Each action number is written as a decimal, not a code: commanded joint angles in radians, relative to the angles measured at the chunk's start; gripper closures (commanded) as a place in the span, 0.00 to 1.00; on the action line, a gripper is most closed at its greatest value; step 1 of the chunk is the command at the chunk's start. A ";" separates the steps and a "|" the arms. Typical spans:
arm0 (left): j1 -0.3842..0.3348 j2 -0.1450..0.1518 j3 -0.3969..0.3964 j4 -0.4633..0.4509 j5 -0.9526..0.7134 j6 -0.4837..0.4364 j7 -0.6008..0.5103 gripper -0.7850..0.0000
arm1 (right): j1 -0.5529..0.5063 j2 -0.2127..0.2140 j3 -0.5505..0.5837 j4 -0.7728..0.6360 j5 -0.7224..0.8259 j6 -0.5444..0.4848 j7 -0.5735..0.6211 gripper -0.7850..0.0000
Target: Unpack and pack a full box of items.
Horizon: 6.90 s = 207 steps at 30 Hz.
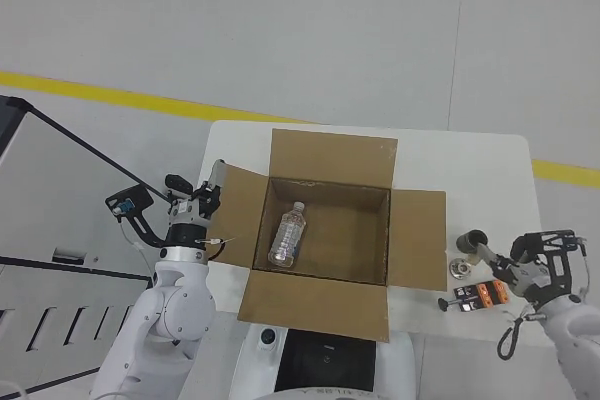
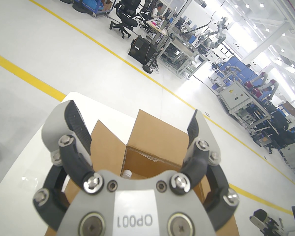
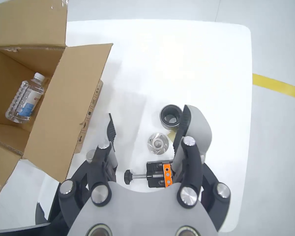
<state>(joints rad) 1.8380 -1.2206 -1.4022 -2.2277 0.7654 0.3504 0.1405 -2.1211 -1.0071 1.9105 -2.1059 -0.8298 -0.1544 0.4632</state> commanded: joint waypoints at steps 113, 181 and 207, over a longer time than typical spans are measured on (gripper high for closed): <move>0.000 0.000 0.000 0.000 0.000 0.000 0.000 0.00 | 0.288 0.118 0.076 0.362 0.068 -0.306 0.727 1.00; 0.000 0.000 0.000 0.000 0.000 0.000 0.000 0.00 | 0.265 0.164 0.180 -0.244 0.626 -0.150 0.729 1.00; 0.000 0.000 0.000 0.000 0.000 0.000 0.000 0.00 | 0.691 0.197 -0.286 -0.159 0.530 0.024 0.740 1.00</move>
<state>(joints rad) 1.8380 -1.2206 -1.4022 -2.2277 0.7654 0.3504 0.1405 -1.4297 -0.8101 1.6243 -2.2651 -0.2995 -0.1300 1.2031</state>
